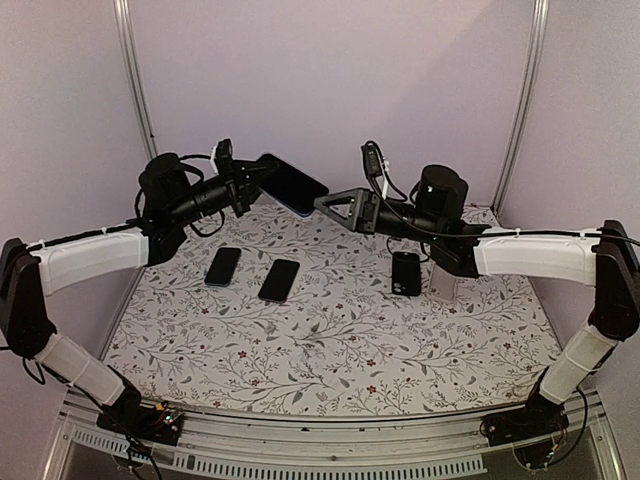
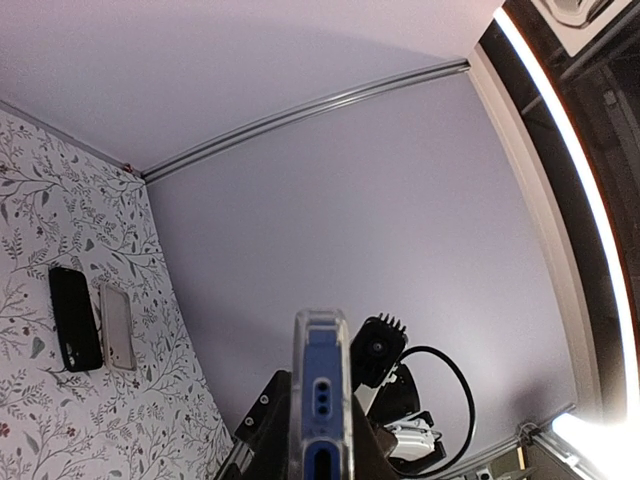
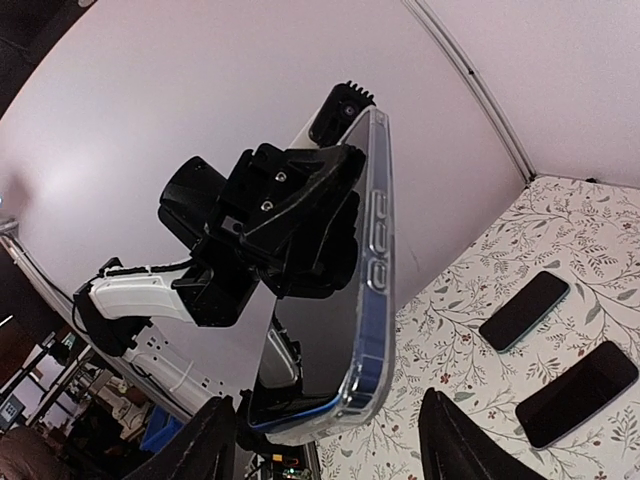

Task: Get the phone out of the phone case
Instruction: Remove the bottom left corner of the phone case from the phone.

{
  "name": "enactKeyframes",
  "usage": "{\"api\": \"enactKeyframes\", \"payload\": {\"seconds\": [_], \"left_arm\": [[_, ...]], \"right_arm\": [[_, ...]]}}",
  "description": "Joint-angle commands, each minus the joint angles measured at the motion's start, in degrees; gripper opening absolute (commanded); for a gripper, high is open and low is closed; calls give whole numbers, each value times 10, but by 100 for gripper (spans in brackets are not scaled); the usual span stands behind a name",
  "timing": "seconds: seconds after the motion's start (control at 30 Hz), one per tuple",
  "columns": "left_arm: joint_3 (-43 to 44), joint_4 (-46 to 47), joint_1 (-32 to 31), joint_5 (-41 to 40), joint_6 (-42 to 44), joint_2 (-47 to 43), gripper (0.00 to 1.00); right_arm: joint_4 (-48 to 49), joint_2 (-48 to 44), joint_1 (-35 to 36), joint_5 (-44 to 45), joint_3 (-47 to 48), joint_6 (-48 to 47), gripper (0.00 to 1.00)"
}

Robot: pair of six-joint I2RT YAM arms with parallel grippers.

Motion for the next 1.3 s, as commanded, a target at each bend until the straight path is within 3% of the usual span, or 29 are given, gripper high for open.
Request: {"api": "enactKeyframes", "payload": {"seconds": [0.0,0.1,0.23,0.63,1.17,1.23,1.27], "left_arm": [[15,10,-11,-32,-3,-26,0],[13,5,-11,-37,-10,-23,0],[3,43,-12,-39,-32,-17,0],[10,71,-14,-38,-52,-10,0],[5,113,-17,-29,-90,1,0],[2,123,-17,-30,-104,3,0],[-2,130,-17,-31,-111,3,0]], "right_arm": [[69,-22,6,-25,-8,23,64],[87,-30,11,-20,-16,21,63],[85,-31,13,-12,-21,32,53],[110,1,17,-24,-12,65,50],[132,36,18,-37,32,69,23],[141,35,19,-42,31,62,24],[143,34,19,-44,31,58,30]]}}
